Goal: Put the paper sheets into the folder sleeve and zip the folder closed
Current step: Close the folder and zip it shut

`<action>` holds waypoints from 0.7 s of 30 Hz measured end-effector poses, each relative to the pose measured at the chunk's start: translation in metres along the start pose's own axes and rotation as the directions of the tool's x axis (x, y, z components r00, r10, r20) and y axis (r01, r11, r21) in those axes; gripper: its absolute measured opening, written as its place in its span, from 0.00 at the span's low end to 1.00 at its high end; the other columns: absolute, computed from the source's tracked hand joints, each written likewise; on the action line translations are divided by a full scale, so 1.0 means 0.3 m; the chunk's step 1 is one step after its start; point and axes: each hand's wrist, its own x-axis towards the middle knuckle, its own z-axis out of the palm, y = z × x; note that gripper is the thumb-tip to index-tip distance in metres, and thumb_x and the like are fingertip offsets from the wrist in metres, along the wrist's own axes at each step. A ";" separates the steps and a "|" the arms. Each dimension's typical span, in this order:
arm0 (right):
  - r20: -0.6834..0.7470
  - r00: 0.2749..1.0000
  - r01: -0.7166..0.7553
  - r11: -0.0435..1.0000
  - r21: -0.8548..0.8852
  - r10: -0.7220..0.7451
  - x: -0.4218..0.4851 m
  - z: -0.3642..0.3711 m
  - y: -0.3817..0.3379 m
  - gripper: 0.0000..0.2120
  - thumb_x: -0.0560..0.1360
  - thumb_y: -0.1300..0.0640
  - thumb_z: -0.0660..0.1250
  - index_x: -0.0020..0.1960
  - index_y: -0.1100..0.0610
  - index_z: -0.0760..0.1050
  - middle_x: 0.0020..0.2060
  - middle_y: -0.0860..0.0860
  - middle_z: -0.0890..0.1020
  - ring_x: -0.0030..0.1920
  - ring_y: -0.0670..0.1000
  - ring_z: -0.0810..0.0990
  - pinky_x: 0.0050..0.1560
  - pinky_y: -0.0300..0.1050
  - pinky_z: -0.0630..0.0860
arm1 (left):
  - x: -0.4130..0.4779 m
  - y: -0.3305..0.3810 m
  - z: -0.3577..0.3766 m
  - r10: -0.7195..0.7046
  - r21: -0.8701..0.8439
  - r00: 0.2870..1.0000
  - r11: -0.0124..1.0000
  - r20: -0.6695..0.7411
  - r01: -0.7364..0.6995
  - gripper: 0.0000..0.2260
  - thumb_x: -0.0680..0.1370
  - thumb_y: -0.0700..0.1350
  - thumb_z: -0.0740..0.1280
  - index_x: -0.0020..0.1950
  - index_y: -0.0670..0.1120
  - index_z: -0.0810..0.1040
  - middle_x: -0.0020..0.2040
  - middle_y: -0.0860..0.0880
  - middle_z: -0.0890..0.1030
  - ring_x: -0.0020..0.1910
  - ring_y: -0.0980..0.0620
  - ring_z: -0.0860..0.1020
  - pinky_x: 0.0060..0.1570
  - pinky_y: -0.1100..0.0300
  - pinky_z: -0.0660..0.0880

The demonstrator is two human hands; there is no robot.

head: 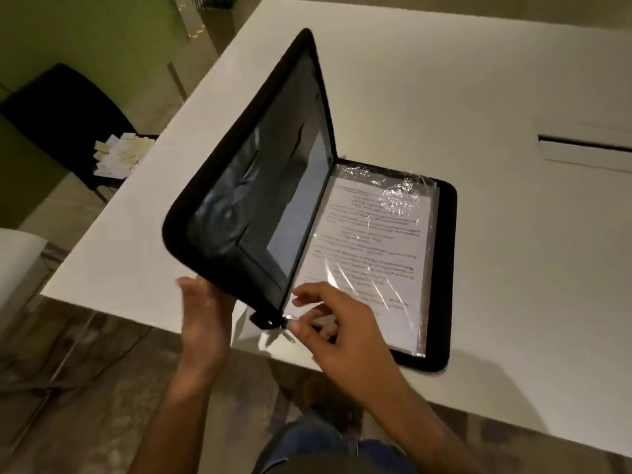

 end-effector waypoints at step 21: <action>-0.552 0.794 0.206 0.742 0.638 0.255 -0.263 -0.048 0.092 0.17 0.88 0.66 0.63 0.73 0.54 0.78 0.64 0.59 0.88 0.59 0.59 0.90 0.53 0.48 0.90 | -0.021 -0.107 0.012 0.161 0.424 0.619 0.596 0.769 -0.682 0.27 0.81 0.57 0.77 0.79 0.54 0.77 0.80 0.58 0.76 0.80 0.56 0.73 0.75 0.45 0.78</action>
